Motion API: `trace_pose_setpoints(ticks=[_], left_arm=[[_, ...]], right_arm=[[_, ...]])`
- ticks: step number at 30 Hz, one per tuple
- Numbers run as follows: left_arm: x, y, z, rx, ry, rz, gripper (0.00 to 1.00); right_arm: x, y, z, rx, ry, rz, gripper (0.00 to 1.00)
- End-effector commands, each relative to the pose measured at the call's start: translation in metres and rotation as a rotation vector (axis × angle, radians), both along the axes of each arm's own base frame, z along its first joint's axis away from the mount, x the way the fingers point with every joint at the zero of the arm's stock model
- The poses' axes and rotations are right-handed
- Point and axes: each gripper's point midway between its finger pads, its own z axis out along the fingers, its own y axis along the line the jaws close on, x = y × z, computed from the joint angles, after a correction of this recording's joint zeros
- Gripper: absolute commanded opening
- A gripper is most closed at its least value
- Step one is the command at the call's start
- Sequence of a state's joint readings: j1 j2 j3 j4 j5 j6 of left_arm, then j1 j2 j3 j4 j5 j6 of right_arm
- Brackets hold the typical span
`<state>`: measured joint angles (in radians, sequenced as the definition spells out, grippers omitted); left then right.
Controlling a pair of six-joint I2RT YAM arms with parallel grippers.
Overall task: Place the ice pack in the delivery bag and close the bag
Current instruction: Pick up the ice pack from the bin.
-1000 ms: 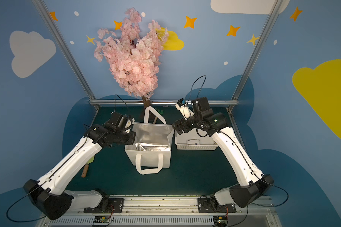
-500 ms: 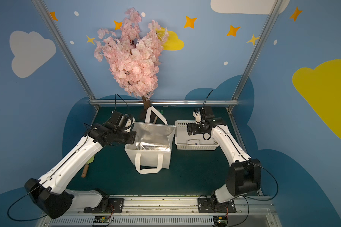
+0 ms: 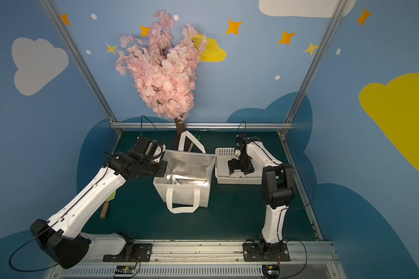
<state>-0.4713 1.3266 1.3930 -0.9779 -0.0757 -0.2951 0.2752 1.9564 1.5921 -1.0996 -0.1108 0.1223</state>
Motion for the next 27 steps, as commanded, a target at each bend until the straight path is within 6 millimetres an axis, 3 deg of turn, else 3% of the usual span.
trace_pose_setpoints(ticks=[1, 7, 11, 17, 25, 27], left_arm=[[0.001, 0.003, 0.010, -0.011, -0.035, 0.006, 0.03], [0.003, 0.001, 0.009, -0.016, -0.030, 0.004, 0.03], [0.002, 0.003, 0.010, -0.007, -0.032, 0.010, 0.03], [0.000, 0.006, 0.011, -0.002, -0.033, 0.017, 0.03], [0.000, 0.006, 0.009, 0.001, -0.026, 0.020, 0.03], [0.000, 0.006, 0.009, 0.000, -0.025, 0.019, 0.03]], right_arm=[[-0.024, 0.005, -0.005, 0.021, 0.126, -0.066, 0.89], [-0.021, 0.015, -0.029, 0.069, 0.181, -0.137, 0.91], [-0.007, 0.018, -0.042, 0.088, 0.177, -0.202, 0.97], [0.022, 0.020, -0.048, 0.087, 0.097, -0.303, 0.99], [0.049, 0.013, -0.053, 0.067, 0.013, -0.402, 0.97], [0.050, 0.013, -0.058, 0.060, 0.021, -0.406, 0.90]])
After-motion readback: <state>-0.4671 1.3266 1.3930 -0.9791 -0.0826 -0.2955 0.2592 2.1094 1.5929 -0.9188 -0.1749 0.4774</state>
